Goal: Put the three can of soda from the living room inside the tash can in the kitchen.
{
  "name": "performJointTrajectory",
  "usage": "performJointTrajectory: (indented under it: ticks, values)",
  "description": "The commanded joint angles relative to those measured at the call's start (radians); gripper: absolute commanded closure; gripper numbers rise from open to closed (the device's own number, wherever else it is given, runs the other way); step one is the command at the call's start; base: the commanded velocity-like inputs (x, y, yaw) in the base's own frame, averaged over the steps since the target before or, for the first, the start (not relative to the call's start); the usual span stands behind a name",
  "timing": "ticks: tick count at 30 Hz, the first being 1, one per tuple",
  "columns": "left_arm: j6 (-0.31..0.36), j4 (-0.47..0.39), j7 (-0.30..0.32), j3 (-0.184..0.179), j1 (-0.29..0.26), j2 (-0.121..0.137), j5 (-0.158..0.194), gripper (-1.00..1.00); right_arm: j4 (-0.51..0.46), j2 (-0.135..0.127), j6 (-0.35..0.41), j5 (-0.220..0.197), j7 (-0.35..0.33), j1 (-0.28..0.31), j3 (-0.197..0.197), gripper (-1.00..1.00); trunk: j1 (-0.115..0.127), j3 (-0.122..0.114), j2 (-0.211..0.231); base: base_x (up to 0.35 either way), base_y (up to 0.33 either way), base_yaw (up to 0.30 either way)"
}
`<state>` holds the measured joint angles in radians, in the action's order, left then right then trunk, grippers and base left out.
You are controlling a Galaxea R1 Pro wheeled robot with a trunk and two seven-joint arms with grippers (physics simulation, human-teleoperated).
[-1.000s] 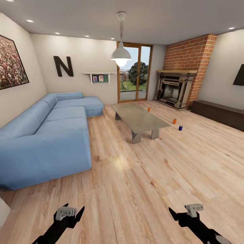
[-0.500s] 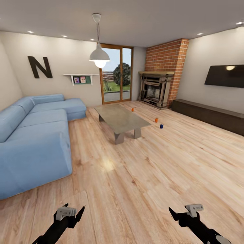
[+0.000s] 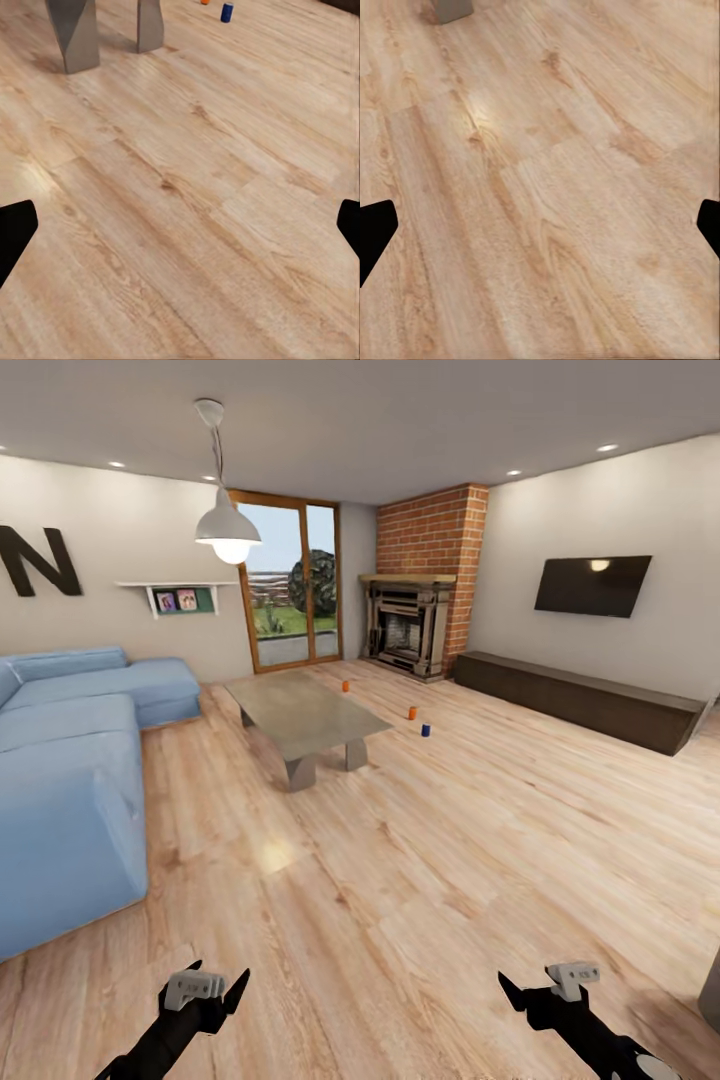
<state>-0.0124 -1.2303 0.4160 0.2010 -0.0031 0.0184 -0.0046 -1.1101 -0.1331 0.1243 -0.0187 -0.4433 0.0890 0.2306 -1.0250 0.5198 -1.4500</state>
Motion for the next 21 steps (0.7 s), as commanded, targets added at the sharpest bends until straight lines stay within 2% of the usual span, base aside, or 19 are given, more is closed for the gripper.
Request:
performJointTrajectory:
  ticks: [1, 21]
  values:
    - [0.000, 0.000, 0.000, 0.000, 0.000, 0.000, 0.000, -1.00, 0.000, 0.000, 0.000, 0.000, 0.000, 0.000, 0.000, -1.00, 0.000, -0.001, 0.000, 0.000, -0.284, -0.251]
    - [0.000, 0.000, 0.001, 0.000, 0.000, 0.000, -0.001, -1.00, 0.000, 0.000, 0.000, -0.001, 0.000, 0.000, 0.001, -1.00, 0.000, -0.014, 0.000, 0.000, -0.284, -0.251]
